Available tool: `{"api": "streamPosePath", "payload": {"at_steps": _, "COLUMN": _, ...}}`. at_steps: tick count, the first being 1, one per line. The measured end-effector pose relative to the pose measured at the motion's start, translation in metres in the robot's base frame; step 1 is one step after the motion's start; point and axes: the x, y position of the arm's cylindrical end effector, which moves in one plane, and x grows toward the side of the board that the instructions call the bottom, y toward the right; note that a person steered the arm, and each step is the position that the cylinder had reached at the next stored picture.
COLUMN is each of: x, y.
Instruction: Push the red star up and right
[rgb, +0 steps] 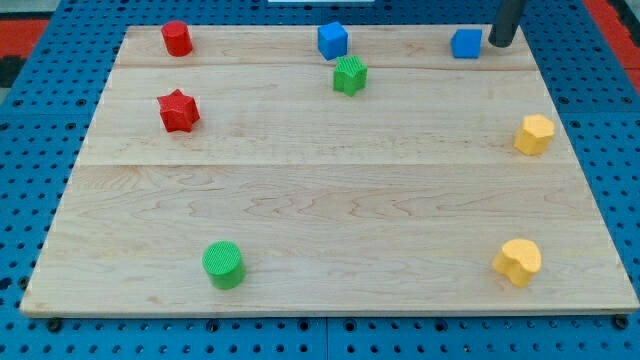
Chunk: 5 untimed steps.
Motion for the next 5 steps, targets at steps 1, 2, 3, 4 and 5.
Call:
{"api": "streamPosePath", "payload": {"at_steps": 1, "x": 0.003, "y": 0.000}}
{"api": "streamPosePath", "payload": {"at_steps": 2, "x": 0.006, "y": 0.000}}
{"api": "streamPosePath", "payload": {"at_steps": 3, "x": 0.010, "y": 0.000}}
{"api": "streamPosePath", "payload": {"at_steps": 4, "x": 0.016, "y": 0.000}}
{"api": "streamPosePath", "payload": {"at_steps": 5, "x": 0.018, "y": -0.002}}
